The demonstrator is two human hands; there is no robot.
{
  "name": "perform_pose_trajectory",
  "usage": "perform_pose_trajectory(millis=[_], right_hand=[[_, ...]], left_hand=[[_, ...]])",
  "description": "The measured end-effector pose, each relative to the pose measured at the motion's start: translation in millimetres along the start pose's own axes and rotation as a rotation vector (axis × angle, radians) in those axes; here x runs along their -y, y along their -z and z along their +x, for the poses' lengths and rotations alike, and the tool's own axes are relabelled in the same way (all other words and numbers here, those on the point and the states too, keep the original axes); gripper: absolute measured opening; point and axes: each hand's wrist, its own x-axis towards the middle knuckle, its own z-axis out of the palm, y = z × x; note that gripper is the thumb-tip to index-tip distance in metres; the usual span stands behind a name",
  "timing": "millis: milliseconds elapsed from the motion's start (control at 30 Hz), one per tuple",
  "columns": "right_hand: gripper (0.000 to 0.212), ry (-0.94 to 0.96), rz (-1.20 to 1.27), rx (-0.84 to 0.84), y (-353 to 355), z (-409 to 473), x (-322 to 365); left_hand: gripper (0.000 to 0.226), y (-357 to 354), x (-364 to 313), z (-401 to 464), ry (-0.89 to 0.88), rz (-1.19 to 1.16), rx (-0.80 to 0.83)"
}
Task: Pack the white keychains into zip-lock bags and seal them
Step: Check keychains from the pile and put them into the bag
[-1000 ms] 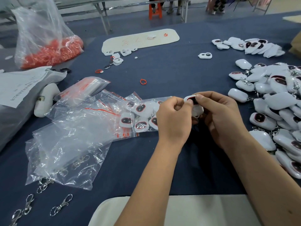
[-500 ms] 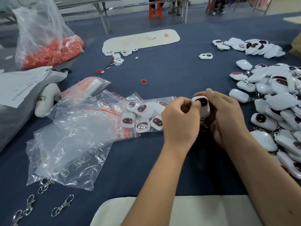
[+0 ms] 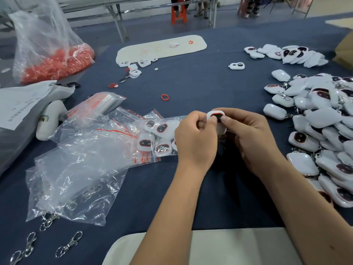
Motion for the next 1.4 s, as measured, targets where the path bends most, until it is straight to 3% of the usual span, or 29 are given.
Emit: perform_pose_trajectory(millis=[467, 833, 1400], right_hand=[[0.023, -0.004, 0.015, -0.034, -4.0, 0.0, 1.2], [0.014, 0.037, -0.293, -0.150, -2.3, 1.4, -0.1], [0.020, 0.026, -0.379, -0.089, -4.3, -0.6, 5.1]], left_hand=[[0.020, 9.3, -0.9, 5.8, 0.193, -0.281, 0.146], [0.022, 6.1, 6.6, 6.5, -0.092, 0.165, 0.036], [0.022, 6.8, 4.5, 7.3, -0.035, 0.128, 0.066]])
